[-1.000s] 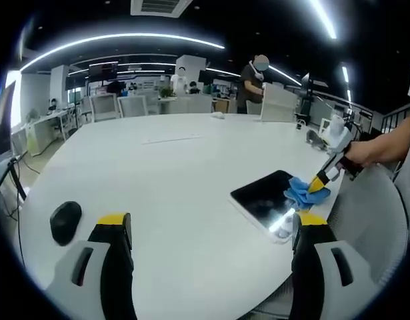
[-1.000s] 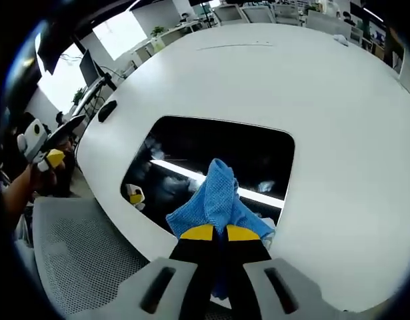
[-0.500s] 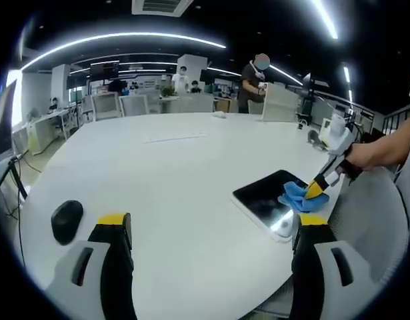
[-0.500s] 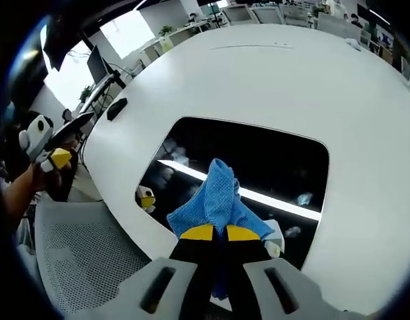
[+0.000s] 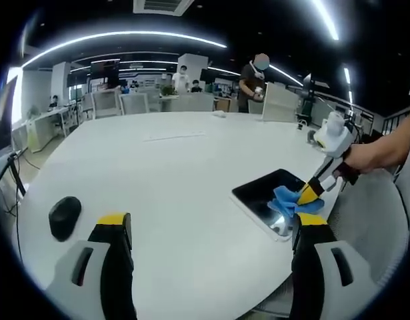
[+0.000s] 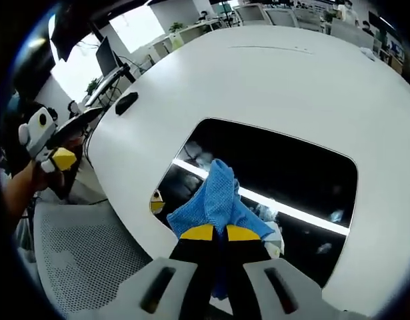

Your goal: Wipe the mirror surface with the cleaning cloth until all visible marks leave the cleaned area.

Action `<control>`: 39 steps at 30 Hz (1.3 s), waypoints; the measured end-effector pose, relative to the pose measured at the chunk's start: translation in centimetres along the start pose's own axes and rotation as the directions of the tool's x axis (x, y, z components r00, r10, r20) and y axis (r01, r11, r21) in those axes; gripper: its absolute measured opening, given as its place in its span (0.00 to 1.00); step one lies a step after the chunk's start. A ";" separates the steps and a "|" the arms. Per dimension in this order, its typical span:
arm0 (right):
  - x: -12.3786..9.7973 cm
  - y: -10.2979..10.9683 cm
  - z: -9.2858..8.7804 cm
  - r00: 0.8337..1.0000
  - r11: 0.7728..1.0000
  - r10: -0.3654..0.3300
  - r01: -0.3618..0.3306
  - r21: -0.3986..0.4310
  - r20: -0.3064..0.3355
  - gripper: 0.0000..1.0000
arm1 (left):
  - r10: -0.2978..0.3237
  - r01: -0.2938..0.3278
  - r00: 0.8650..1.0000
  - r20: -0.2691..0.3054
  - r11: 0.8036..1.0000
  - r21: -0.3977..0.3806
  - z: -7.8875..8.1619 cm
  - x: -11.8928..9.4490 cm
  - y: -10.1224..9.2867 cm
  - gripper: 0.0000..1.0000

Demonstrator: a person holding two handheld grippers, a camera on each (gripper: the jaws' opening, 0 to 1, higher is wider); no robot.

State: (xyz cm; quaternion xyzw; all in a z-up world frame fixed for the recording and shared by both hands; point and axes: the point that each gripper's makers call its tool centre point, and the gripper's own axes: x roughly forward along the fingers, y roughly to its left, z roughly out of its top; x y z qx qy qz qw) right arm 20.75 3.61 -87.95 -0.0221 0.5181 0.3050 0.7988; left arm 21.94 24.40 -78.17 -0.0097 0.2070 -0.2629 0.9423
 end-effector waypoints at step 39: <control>3.2 5.2 2.5 0.998 0.989 0.053 -0.056 -0.140 -0.021 0.00 | -0.019 0.020 1.000 -0.024 1.000 0.004 -0.7 -0.4 -0.8 0.99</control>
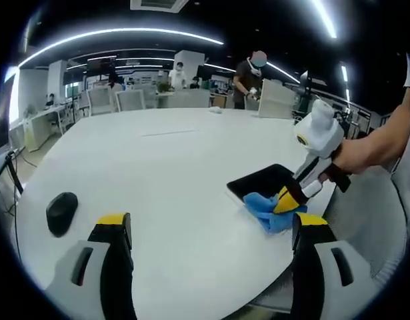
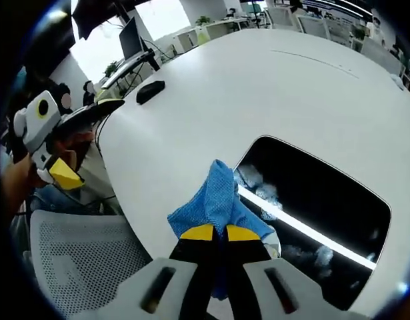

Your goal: Wipe the mirror surface with the cleaning cloth until all visible marks leave the cleaned area.

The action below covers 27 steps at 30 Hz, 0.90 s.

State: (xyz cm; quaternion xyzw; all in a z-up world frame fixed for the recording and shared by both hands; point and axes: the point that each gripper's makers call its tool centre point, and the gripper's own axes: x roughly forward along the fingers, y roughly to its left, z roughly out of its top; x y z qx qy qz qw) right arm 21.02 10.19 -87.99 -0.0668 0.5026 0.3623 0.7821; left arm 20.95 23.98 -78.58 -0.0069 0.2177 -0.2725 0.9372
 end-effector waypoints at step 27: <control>0.3 -1.2 1.4 1.000 0.999 -0.002 0.003 -0.033 0.011 0.00 | 0.014 -0.014 1.000 0.011 1.000 -0.020 -0.3 0.0 0.9 0.99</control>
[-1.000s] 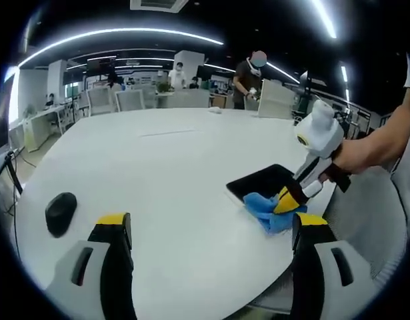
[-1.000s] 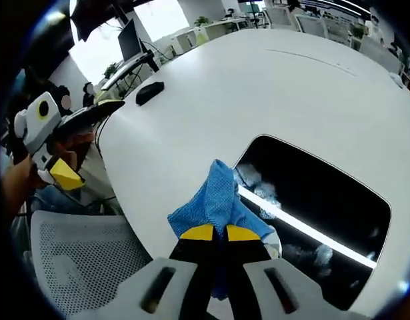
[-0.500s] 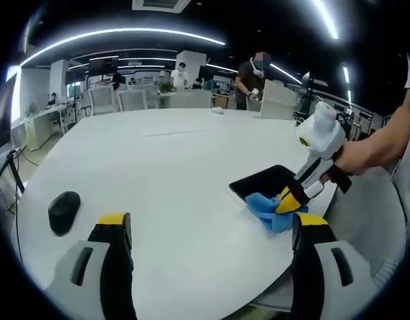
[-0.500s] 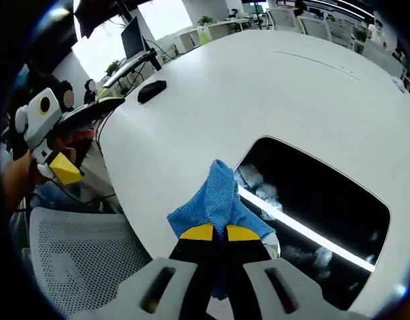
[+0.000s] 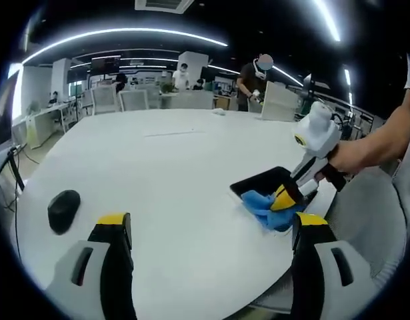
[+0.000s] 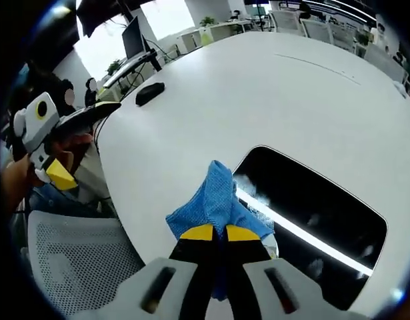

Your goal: Wipe the mirror surface with the cleaning cloth until all visible marks leave the cleaned area.

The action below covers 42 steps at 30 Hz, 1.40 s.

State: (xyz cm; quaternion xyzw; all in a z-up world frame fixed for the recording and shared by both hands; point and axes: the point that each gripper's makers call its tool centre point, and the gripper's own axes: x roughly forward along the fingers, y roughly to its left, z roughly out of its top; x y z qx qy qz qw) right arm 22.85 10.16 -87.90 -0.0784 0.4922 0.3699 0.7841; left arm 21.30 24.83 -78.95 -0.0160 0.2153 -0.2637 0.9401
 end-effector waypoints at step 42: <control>2.4 -5.1 6.2 0.998 0.997 -0.054 0.055 -0.050 0.017 0.00 | -0.011 0.011 1.000 -0.011 1.000 -0.015 0.5 0.9 0.5 0.99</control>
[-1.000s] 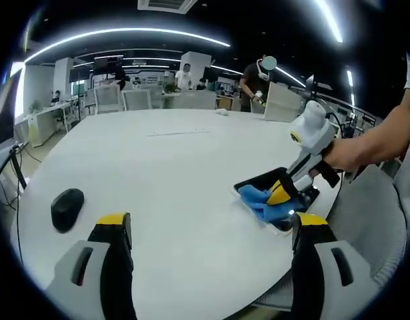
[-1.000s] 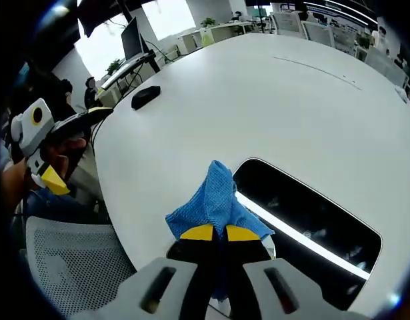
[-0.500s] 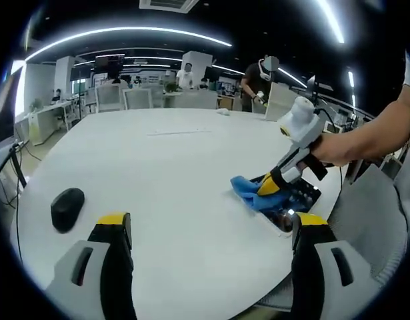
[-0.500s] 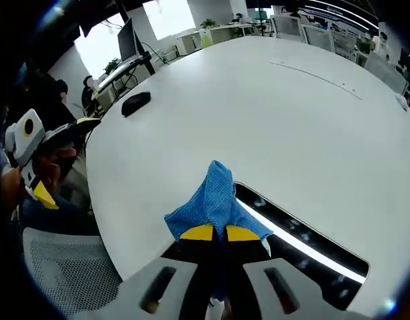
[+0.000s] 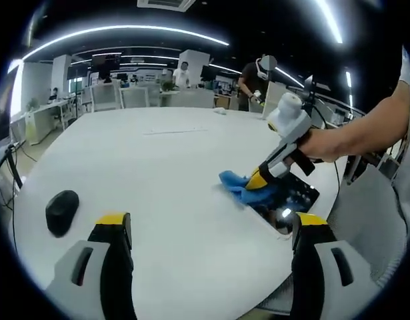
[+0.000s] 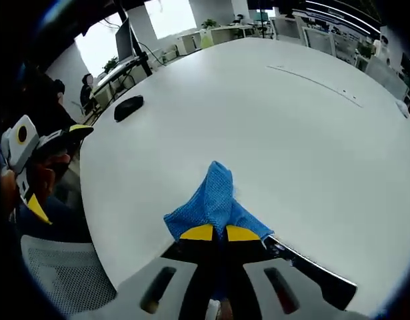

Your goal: Wipe the mirror surface with the cleaning cloth until all visible marks leave the cleaned area.

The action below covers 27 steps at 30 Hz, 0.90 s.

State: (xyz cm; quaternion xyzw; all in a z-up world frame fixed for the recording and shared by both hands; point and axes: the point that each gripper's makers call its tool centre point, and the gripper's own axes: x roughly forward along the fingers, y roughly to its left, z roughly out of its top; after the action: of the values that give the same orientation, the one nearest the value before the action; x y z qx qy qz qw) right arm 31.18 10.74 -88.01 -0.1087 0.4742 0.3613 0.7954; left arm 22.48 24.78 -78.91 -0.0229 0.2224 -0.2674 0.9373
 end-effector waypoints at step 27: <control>-0.4 -0.7 -0.3 1.000 1.000 0.019 -0.019 -0.001 -0.017 0.00 | 0.021 -0.021 1.000 0.006 1.000 0.020 0.8 0.2 1.2 0.99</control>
State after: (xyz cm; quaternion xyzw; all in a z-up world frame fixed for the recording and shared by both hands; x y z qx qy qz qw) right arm 31.33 9.92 -88.01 -0.1078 0.4818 0.3681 0.7879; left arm 23.62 25.65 -78.45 -0.0118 0.2172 -0.2597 0.9409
